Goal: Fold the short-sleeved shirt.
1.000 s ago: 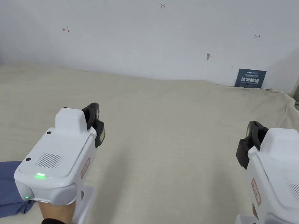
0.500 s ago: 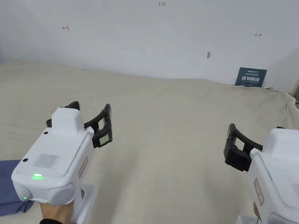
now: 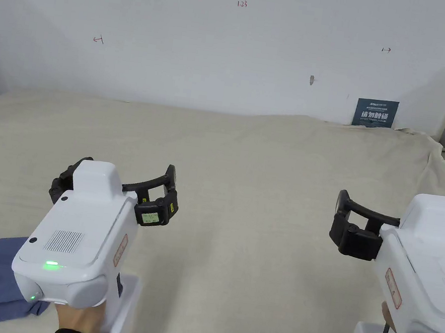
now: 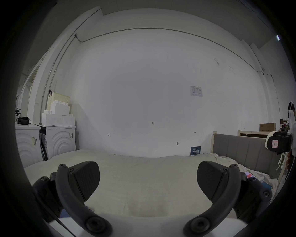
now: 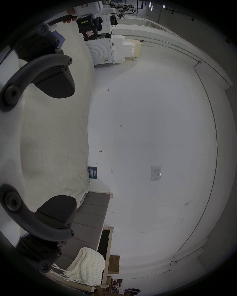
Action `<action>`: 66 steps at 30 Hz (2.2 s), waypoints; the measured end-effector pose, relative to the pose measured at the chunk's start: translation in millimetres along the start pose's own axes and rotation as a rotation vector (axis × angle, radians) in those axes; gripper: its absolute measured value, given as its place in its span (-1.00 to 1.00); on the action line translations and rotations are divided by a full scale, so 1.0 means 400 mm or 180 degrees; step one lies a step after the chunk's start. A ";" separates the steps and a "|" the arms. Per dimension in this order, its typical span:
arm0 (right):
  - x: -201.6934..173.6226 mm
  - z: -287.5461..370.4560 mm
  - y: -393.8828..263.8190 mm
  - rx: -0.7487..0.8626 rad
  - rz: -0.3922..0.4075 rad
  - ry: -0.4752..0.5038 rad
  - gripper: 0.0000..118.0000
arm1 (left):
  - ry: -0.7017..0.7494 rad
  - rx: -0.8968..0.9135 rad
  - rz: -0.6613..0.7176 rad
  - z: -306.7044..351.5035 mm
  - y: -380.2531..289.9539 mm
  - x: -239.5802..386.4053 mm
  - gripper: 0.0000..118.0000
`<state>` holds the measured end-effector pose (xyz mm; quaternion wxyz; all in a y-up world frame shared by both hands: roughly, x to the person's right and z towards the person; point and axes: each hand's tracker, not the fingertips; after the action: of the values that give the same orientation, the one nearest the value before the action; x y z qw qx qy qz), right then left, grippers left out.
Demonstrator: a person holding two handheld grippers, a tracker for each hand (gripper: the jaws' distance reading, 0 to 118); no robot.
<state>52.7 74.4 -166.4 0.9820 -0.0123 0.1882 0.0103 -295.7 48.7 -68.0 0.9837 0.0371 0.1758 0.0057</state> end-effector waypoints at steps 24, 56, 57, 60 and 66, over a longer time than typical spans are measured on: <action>-0.016 -0.007 0.008 0.0035 0.0035 -0.0022 1.00 | 0.0050 0.0038 -0.0084 -0.006 -0.003 0.009 1.00; -0.023 -0.006 0.013 0.0046 0.0060 0.0012 1.00 | 0.0063 0.0053 -0.0089 -0.003 0.000 0.006 1.00; -0.024 -0.006 0.013 0.0047 0.0062 0.0008 1.00 | 0.0062 0.0051 -0.0088 -0.003 0.000 0.006 1.00; -0.022 -0.005 0.014 0.0051 0.0060 0.0002 1.00 | 0.0064 0.0059 -0.0082 -0.002 0.000 0.006 1.00; -0.022 -0.002 0.015 0.0061 0.0074 -0.0011 1.00 | 0.0062 0.0036 -0.0058 0.000 0.000 0.007 1.00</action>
<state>44.1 80.4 -164.1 0.9822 -0.0007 0.1866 0.0199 -293.2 48.7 -69.0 0.9817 0.0410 0.1857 -0.0039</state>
